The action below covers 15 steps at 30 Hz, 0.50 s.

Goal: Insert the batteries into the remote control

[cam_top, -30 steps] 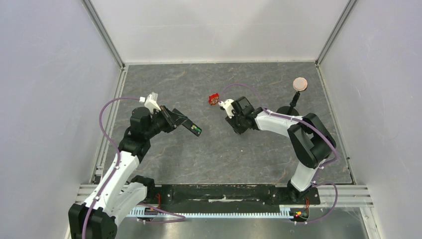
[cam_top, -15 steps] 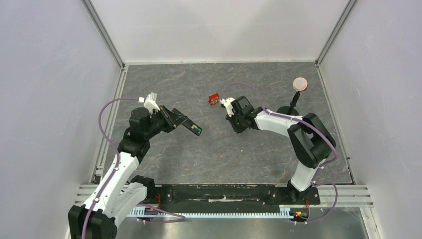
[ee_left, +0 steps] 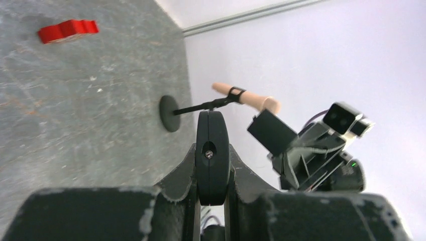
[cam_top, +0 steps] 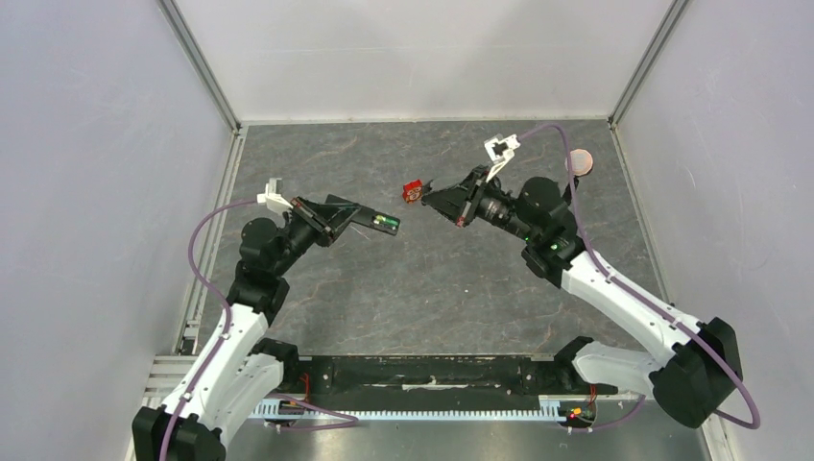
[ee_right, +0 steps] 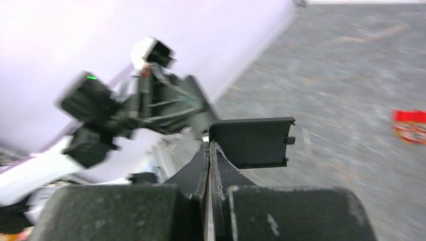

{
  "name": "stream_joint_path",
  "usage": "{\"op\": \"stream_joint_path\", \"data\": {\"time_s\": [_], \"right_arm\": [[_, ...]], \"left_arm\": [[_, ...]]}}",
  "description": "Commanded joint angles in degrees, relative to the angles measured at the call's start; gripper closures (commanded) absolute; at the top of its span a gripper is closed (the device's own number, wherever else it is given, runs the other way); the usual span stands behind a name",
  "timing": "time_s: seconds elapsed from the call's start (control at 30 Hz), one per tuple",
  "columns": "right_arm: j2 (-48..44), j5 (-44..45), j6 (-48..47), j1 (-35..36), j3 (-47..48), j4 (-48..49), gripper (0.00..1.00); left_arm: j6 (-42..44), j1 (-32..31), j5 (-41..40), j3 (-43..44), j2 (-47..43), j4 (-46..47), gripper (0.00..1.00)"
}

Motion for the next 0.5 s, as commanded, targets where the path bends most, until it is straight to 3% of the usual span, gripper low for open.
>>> {"op": "stream_joint_path", "data": {"time_s": [0.0,0.13,0.47], "right_arm": [[-1.9,-6.8,21.1,0.2,-4.6,23.9,1.00],[-1.5,-7.7,32.3,1.0,-5.5,37.4,1.00],[5.3,-5.3,55.2,4.5,-2.9,55.1,1.00]], "left_arm": [[-12.0,-0.2,-2.6,-0.1,-0.9,11.9,0.98],[-16.1,-0.7,-4.4,0.2,-1.7,13.6,0.98],[-23.3,-1.0,-5.0,1.6,-1.8,14.8,0.98]]}}
